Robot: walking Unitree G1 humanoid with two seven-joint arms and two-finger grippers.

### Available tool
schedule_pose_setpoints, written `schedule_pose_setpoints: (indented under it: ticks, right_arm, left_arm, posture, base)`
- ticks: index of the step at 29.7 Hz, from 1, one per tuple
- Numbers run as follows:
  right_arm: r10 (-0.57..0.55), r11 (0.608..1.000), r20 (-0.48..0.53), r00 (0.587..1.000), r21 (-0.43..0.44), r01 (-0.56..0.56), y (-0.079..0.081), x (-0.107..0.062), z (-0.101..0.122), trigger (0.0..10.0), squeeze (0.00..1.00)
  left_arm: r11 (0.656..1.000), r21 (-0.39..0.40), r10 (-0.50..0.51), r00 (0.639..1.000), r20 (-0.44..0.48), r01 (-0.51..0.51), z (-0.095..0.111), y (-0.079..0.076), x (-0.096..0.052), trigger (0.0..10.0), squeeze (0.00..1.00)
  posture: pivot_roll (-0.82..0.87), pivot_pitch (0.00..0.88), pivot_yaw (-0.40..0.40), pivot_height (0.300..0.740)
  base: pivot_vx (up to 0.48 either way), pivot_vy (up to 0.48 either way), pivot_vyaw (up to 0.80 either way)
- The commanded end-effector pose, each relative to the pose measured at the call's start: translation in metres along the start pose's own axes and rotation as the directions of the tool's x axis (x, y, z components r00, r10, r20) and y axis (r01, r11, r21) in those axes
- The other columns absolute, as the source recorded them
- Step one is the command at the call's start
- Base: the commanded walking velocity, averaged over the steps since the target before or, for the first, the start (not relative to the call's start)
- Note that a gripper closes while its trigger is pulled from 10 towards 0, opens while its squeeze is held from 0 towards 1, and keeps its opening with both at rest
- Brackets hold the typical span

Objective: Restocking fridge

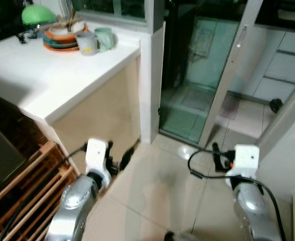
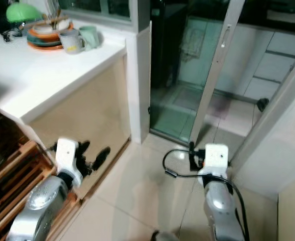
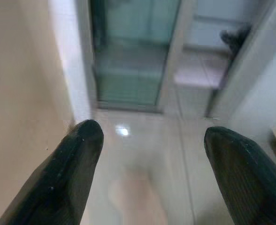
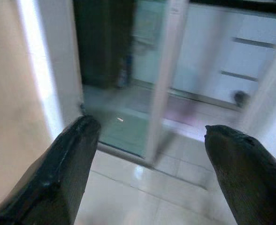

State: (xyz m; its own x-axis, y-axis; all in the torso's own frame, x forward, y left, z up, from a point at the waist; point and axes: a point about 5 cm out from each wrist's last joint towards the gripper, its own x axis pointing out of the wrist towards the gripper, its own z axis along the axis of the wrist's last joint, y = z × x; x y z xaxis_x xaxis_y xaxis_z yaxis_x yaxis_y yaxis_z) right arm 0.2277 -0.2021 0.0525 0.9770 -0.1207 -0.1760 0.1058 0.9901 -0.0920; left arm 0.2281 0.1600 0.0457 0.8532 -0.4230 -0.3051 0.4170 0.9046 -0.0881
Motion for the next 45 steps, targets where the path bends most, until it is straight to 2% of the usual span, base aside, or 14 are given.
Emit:
schedule_pose_setpoints:
  ticks: [1, 3, 6, 9, 12, 14, 18, 22, 23, 24, 32, 38, 45]
  right_arm:
    - [0.008, 1.000, -0.002, 1.000, -0.013, -0.008, -0.001, 0.004, 0.003, 10.0, 0.09]
    - [0.018, 1.000, 0.002, 1.000, -0.022, -0.018, 0.002, 0.008, 0.003, 10.0, 0.09]
    - [0.043, 0.998, 0.030, 0.999, -0.036, -0.042, 0.007, 0.018, 0.012, 10.0, 0.09]
    - [0.059, 0.997, 0.060, 0.996, -0.050, -0.056, 0.010, 0.027, 0.021, 10.0, 0.13]
    - [0.076, 0.996, 0.085, 0.993, -0.049, -0.073, 0.012, 0.029, 0.026, 10.0, 0.15]
    - [0.103, 0.992, 0.072, 0.992, -0.074, -0.098, 0.016, 0.030, 0.025, 10.0, 0.13]
    - [0.112, 0.992, 0.065, 0.992, -0.068, -0.108, 0.018, 0.031, 0.024, 10.0, 0.12]
    - [0.112, 0.994, 0.048, 0.993, -0.011, -0.112, 0.024, 0.030, 0.020, 10.0, 0.11]
    - [0.110, 0.993, 0.050, 0.993, 0.041, -0.112, 0.024, 0.029, 0.020, 10.0, 0.11]
    - [0.114, 0.991, 0.054, 0.992, 0.059, -0.117, 0.025, 0.029, 0.020, 10.0, 0.11]
    - [0.136, 0.990, 0.054, 0.989, 0.034, -0.137, 0.028, 0.029, 0.021, 10.0, 0.13]
    - [0.125, 0.992, 0.069, 0.990, 0.012, -0.126, 0.025, 0.030, 0.023, 10.0, 0.11]
    - [0.124, 0.992, 0.066, 0.990, -0.005, -0.124, 0.025, 0.032, 0.023, 10.0, 0.12]
  left_arm:
    - [1.000, -0.009, 0.004, 0.999, 0.034, -0.004, 0.008, 0.000, 0.002, 10.0, 0.00]
    - [0.999, -0.003, 0.041, 0.996, 0.079, -0.041, 0.019, 0.003, 0.007, 10.0, 0.00]
    - [0.997, -0.064, 0.059, 0.991, 0.124, -0.051, 0.031, -0.002, 0.014, 10.0, 0.00]
    - [0.993, -0.096, 0.079, 0.990, 0.117, -0.068, 0.033, -0.003, 0.013, 10.0, 0.00]
    - [0.990, -0.105, 0.107, 0.988, 0.107, -0.096, 0.032, -0.001, 0.013, 10.0, 0.00]
    - [0.987, -0.100, 0.134, 0.984, 0.118, -0.123, 0.035, 0.003, 0.015, 10.0, 0.00]
    - [0.986, -0.083, 0.157, 0.978, 0.138, -0.147, 0.043, 0.007, 0.021, 10.0, 0.00]
    - [0.972, -0.031, 0.233, 0.963, 0.134, -0.231, 0.049, 0.012, 0.021, 10.0, 0.00]
    - [0.958, 0.011, 0.282, 0.950, 0.131, -0.286, 0.050, 0.017, 0.019, 10.0, 0.00]
    - [0.957, 0.010, 0.288, 0.950, 0.122, -0.291, 0.050, 0.018, 0.020, 10.0, 0.00]
    - [0.974, -0.011, 0.228, 0.965, 0.129, -0.228, 0.055, 0.012, 0.029, 10.0, 0.00]
    - [0.983, 0.004, 0.179, 0.974, 0.140, -0.182, 0.055, 0.005, 0.033, 10.0, 0.00]
    - [0.985, 0.001, 0.171, 0.971, 0.169, -0.174, 0.060, 0.006, 0.035, 10.0, 0.00]
  posture:
    - [-0.20, 0.000, 0.013, 0.740]
    - [-0.20, 0.000, 0.013, 0.740]
    - [-0.21, 0.000, 0.025, 0.740]
    - [-0.21, 0.000, 0.021, 0.740]
    - [-0.20, 0.000, 0.015, 0.740]
    - [-0.19, 0.000, 0.006, 0.740]
    - [-0.18, 0.000, 0.001, 0.740]
    - [-0.19, 0.000, 0.006, 0.740]
    - [-0.18, 0.000, 0.005, 0.740]
    - [-0.18, 0.000, 0.003, 0.740]
    - [-0.18, 0.000, 0.003, 0.740]
    - [-0.19, 0.000, 0.009, 0.740]
    - [-0.19, 0.000, 0.011, 0.740]
  base:
    - [0.000, 0.000, -0.80]
    - [0.000, 0.000, -0.80]
    - [0.000, 0.000, -0.80]
    - [0.000, 0.000, -0.80]
    - [0.000, 0.000, -0.80]
    - [0.000, 0.000, 0.00]
    - [0.000, 0.000, 0.00]
    - [0.298, 0.000, 0.00]
    - [0.458, 0.000, 0.00]
    - [0.461, 0.000, 0.00]
    - [0.466, 0.000, 0.00]
    - [0.471, 0.000, 0.00]
    - [0.472, 0.000, 0.00]
